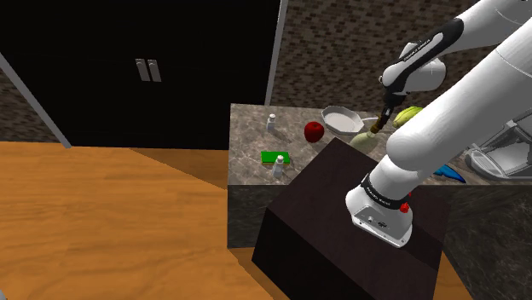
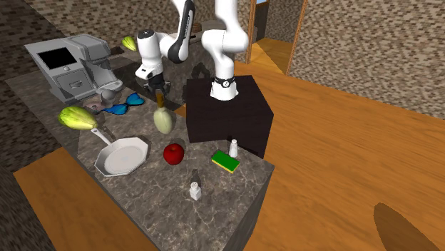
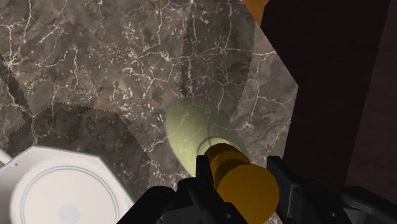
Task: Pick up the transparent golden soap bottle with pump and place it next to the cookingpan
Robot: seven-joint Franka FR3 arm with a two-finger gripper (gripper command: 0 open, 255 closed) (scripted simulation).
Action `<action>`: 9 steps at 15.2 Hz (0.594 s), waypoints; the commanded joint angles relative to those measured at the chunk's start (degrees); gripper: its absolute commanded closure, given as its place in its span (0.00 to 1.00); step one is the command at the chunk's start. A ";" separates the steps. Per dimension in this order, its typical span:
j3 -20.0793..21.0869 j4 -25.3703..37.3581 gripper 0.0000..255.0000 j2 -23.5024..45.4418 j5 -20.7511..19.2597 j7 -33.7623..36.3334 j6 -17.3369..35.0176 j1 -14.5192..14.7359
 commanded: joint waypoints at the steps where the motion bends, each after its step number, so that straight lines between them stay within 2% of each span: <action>1: -0.75 -0.37 1.00 2.18 1.63 -1.06 2.36 0.74; 8: -0.70 -0.37 1.00 2.18 1.64 -1.07 2.36 0.70; 9: -0.70 -0.37 0.00 2.17 1.63 -1.06 2.35 0.69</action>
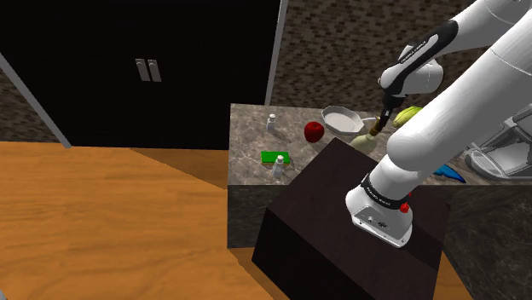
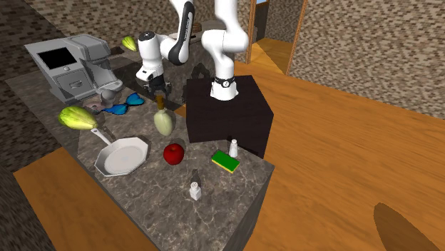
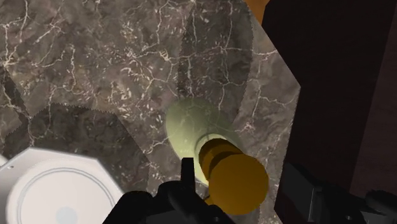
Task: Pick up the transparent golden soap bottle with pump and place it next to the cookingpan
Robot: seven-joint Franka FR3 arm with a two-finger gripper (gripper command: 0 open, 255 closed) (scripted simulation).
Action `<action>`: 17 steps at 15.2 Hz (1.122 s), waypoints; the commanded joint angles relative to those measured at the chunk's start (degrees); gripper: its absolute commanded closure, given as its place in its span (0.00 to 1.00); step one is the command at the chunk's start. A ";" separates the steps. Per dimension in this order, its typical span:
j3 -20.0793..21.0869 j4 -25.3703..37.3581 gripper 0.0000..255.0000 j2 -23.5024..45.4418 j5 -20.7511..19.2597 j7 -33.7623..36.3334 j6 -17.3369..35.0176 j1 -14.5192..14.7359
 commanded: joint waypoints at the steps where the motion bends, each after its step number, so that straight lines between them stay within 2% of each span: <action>1: 0.00 0.01 0.00 -0.01 -0.01 0.01 0.00 -0.01; 5: 0.00 0.01 0.00 0.02 0.02 -0.01 0.03 0.01; 7: 2.10 0.72 0.00 -6.74 -4.72 3.45 -6.78 -1.74; 9: 4.67 1.50 0.00 -11.74 -6.30 4.81 -12.38 -3.25; 17: 4.77 1.50 0.00 -11.71 -6.25 4.77 -12.36 -3.35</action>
